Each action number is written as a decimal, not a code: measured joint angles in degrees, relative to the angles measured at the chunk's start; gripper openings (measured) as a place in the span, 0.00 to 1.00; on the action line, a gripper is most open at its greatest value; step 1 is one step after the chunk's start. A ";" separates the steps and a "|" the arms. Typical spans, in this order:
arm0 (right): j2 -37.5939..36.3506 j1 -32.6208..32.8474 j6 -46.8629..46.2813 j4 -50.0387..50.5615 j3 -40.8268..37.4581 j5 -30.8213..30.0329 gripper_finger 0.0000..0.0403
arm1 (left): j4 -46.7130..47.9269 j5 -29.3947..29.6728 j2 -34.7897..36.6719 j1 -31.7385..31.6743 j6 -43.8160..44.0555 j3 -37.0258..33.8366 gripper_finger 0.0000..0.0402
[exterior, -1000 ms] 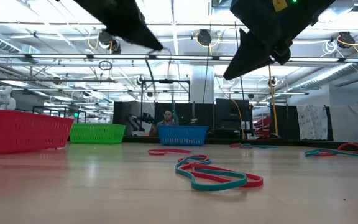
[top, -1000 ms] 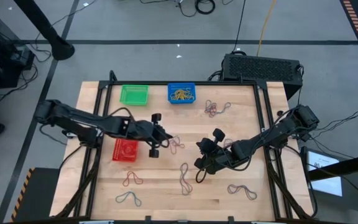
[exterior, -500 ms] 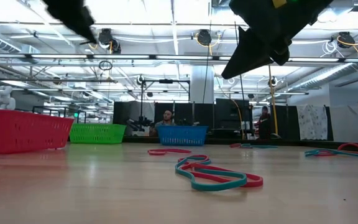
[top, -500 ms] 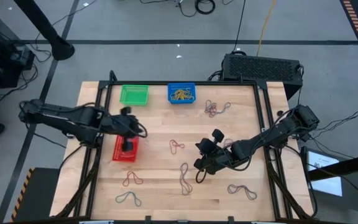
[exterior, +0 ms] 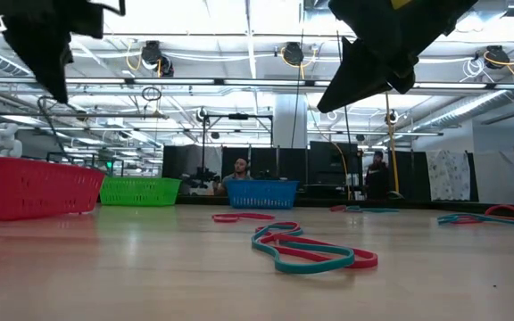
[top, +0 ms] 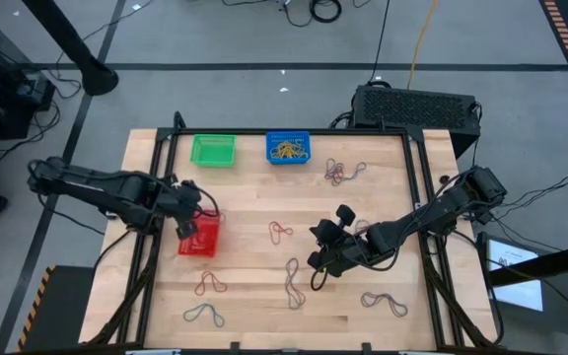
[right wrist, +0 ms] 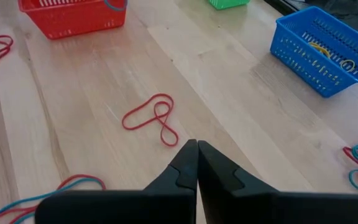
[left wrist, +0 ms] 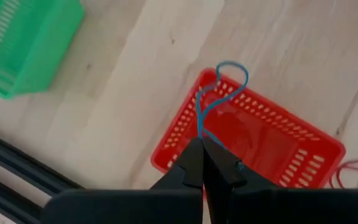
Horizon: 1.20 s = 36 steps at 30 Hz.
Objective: Sort rubber bands into baskets
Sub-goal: Put the blue rubber band into the red bin
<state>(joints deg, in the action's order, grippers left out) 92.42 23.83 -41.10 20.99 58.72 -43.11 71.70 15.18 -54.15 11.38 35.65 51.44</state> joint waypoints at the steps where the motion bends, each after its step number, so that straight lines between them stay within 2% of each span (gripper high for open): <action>1: 0.00 0.00 0.00 0.01 0.00 0.00 0.00 | 0.02 -0.74 0.02 0.00 0.08 -0.53 0.00; 5: 0.00 0.00 0.00 0.02 0.00 0.00 0.00 | 4.24 -5.07 -0.21 0.00 2.79 -1.74 0.00; 11: 0.00 0.00 0.20 0.02 0.00 -0.04 0.00 | 12.61 -6.17 -0.37 -0.02 7.54 -1.74 0.00; 15: 0.00 0.00 0.20 0.04 0.00 -0.04 0.00 | 10.71 -6.14 -0.37 -0.02 6.02 -1.77 0.00; 22: 0.00 0.00 0.22 0.02 0.00 -0.04 0.00 | -1.84 -7.28 -0.66 -0.04 -2.73 -1.77 0.00; 26: 0.00 0.00 0.22 0.04 0.00 -0.04 0.00 | -4.98 -8.76 -1.97 -0.02 -6.05 -1.77 0.00; 36: 0.00 -0.02 0.44 0.26 0.00 -0.04 0.00 | -4.70 -9.14 -6.79 -0.04 -8.01 -1.81 0.16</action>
<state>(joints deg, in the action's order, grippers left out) 92.42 23.82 -40.66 21.26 58.72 -43.16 67.00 6.04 -60.94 11.33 27.64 49.63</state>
